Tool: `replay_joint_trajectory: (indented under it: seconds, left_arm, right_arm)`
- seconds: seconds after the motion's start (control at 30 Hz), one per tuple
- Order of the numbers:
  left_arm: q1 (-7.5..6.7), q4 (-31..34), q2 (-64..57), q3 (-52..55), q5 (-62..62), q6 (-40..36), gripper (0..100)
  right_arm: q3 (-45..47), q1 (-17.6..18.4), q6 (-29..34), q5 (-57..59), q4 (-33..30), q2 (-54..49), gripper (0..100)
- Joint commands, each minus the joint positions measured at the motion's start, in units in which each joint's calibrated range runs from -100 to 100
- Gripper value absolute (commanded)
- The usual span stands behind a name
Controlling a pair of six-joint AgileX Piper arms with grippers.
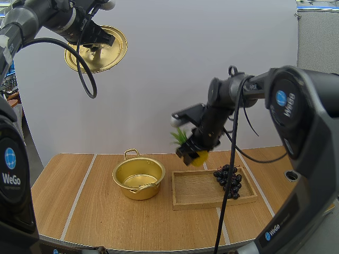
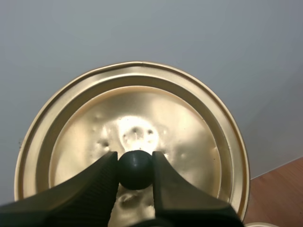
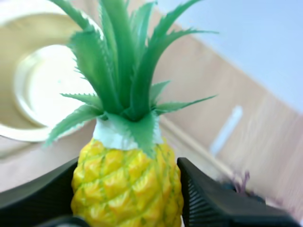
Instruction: Open the pot, put the pineapple inside, and close it
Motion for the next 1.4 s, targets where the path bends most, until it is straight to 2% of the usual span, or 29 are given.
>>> replay_joint_trajectory:
  seconds: [0.0, 0.2, 0.37, 0.67, 0.97, 1.37]
  left_arm:
    - [0.08, -1.0, -0.2, -0.5, 0.2, -0.2, 0]
    - [0.08, -1.0, -0.3, -0.5, 0.2, -0.2, 0]
    - [0.08, -1.0, -0.4, -0.5, 0.2, -0.1, 0]
    - [0.08, -1.0, -0.4, -0.5, 0.2, -0.1, 0]
    - [0.08, -1.0, -0.4, -0.5, 0.2, -0.1, 0]
    - [0.08, -1.0, -0.4, -0.5, -0.6, -0.1, 0]
  right_arm:
    - [-4.3, 5.0, 1.9, 1.4, 1.1, -3.4, 0]
    - [-7.2, 11.3, 3.5, -2.2, 1.1, -3.1, 0]
    - [-7.2, 13.7, 3.8, -8.4, 1.1, -2.0, 0]
    - [-7.2, 13.7, 4.3, -12.7, 1.7, 6.2, 0]
    - [-7.2, 14.1, 4.3, -11.7, 1.7, 15.5, 0]
    - [-7.5, 14.1, 4.3, -13.3, 1.9, 22.2, 0]
